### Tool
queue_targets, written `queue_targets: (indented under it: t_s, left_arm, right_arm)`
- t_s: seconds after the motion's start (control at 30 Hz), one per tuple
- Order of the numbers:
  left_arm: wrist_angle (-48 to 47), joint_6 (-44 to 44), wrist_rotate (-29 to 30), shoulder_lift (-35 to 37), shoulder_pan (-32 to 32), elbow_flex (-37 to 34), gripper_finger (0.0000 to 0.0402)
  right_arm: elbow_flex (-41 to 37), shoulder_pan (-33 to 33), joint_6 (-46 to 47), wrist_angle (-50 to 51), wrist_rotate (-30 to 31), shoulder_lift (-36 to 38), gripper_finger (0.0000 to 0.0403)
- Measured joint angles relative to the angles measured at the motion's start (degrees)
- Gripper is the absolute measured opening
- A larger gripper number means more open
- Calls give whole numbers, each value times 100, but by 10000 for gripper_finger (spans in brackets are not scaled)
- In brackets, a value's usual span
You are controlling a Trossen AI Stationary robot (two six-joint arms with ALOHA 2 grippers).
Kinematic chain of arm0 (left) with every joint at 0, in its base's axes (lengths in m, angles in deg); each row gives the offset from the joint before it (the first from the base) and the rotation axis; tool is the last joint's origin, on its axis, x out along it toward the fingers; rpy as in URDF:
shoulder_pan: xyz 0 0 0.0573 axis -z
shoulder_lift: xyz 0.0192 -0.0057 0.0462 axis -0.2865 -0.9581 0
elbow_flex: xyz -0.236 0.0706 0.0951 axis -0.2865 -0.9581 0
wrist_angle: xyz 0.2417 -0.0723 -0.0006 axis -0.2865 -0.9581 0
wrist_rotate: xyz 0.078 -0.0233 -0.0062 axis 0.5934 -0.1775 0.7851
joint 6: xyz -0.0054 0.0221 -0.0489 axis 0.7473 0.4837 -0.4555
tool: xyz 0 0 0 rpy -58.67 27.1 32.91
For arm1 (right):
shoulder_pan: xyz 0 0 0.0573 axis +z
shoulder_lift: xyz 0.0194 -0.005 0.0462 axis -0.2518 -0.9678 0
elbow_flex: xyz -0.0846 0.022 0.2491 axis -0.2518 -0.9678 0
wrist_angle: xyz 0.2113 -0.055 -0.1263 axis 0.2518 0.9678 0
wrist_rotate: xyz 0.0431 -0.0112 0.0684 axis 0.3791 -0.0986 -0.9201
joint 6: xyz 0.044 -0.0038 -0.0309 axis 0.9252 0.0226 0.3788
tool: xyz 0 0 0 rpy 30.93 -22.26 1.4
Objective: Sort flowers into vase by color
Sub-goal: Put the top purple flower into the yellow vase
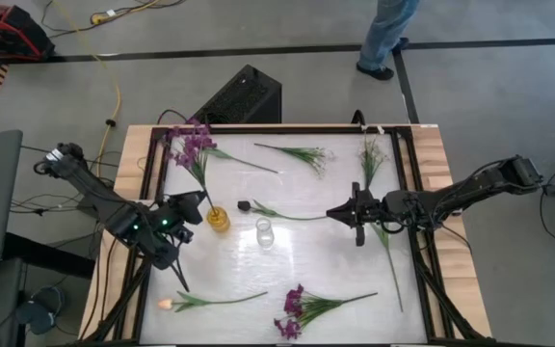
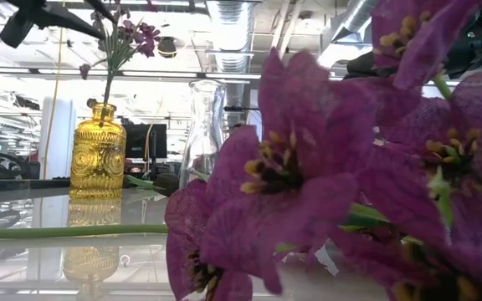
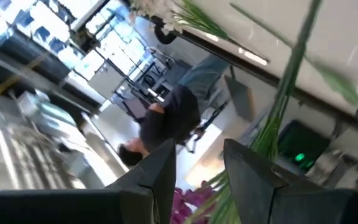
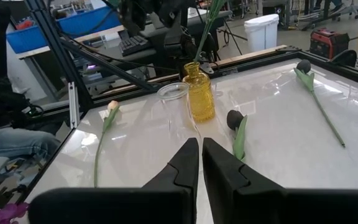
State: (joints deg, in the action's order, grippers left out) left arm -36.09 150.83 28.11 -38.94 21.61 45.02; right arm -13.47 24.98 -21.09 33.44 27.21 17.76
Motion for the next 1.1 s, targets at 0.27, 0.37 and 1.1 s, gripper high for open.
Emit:
queue_targets:
  t_s: [0.27, 0.37, 1.1]
  left_arm:
    - [0, -2241, -34, 11, 0, 571, 123]
    - [56, -2789, -135, 126, 40, 1040, 123]
    - [476, -6371, 1121, 3669, -971, 2351, 118]
  right_arm:
    - [0, 2, 2, 0, -43, 0, 51]
    - [0, -15, -2, -2, -45, 0, 51]
    - [0, -164, 0, -5, -46, 0, 51]
